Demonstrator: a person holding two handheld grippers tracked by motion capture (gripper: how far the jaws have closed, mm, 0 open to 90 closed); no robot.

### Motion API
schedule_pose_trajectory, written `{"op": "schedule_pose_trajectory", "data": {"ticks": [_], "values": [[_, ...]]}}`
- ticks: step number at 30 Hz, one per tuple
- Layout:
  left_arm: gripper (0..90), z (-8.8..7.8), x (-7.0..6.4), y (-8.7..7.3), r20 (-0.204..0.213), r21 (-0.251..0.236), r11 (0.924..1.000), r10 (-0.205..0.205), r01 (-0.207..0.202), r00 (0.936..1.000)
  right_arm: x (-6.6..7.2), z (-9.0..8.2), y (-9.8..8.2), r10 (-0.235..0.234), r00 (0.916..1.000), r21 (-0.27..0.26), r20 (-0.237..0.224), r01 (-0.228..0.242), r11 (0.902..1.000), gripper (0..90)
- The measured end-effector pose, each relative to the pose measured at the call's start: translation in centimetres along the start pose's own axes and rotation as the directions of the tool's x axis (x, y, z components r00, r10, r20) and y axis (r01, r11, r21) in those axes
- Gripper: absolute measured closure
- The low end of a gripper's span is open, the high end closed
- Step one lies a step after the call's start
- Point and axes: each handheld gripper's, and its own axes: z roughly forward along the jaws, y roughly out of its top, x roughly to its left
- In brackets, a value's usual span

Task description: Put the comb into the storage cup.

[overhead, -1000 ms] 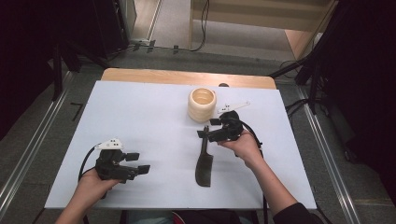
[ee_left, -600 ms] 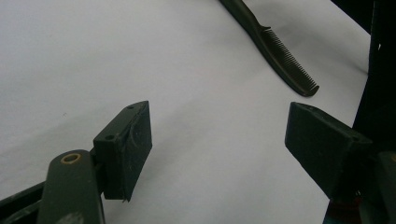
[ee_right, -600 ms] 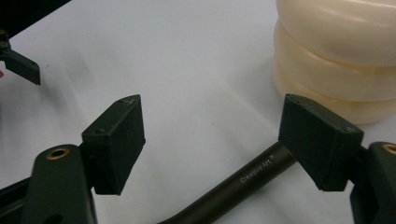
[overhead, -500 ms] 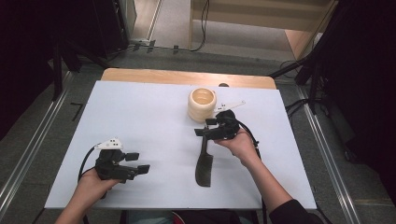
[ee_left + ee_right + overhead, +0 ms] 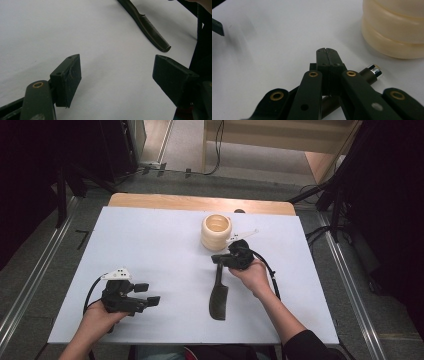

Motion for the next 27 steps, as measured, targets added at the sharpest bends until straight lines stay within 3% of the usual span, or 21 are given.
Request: {"op": "schedule_pose_trajectory", "data": {"ticks": [15,27], "values": [[23.8,0.0,0.0,0.0,0.002,0.0,1.0,0.001,-0.001,1.0,-0.9,2.0,-0.8,0.008,0.9994,0.057,0.035,-0.01,0.9983,87.6],[23.8,0.0,0.0,0.0,0.003,0.0,1.0,0.001,-0.001,1.0,-1.4,2.1,-1.1,0.013,0.9982,0.09,0.059,-0.018,0.9958,87.6]]}}
